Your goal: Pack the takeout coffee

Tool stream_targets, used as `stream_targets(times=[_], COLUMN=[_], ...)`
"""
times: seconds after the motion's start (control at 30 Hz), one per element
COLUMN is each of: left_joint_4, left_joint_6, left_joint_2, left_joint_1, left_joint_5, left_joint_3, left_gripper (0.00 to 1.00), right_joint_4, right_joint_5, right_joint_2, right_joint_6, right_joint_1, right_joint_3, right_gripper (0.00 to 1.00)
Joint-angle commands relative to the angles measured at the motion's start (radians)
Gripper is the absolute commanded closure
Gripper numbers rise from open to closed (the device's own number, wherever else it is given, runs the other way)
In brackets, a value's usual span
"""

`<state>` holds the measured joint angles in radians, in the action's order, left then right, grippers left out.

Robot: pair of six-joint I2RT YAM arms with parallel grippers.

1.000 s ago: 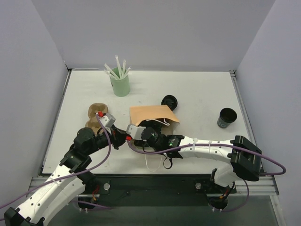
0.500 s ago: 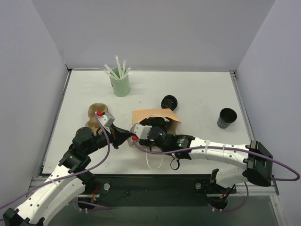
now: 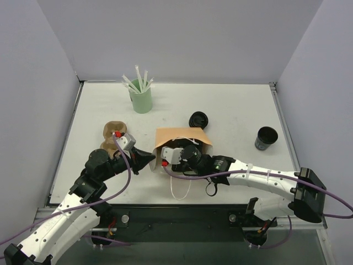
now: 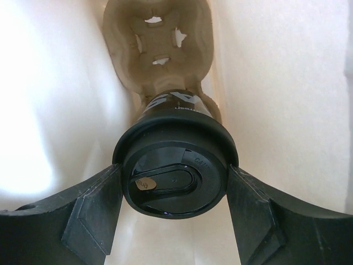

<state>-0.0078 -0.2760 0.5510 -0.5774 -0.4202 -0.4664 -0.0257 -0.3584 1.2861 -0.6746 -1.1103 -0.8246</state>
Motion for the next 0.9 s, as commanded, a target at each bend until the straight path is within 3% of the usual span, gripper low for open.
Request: stream_targets(times=[0.0, 0.87], left_joint_4=[0.052, -0.037], left_joint_6=[0.05, 0.083], left_joint_2=[0.009, -0.052], left_joint_1=[-0.006, -0.006], left_joint_5=[-0.012, 0.038], left_joint_3=[-0.023, -0.026], left_gripper=[1.0, 1.0], right_joint_4=[0.021, 0.158], right_joint_5=[0.044, -0.01], right_joint_2=[-0.045, 0.05], right_joint_6=[-0.089, -0.238], right_joint_1=[0.017, 0.007], right_joint_3=[0.01, -0.116], right_gripper=[0.53, 0.55])
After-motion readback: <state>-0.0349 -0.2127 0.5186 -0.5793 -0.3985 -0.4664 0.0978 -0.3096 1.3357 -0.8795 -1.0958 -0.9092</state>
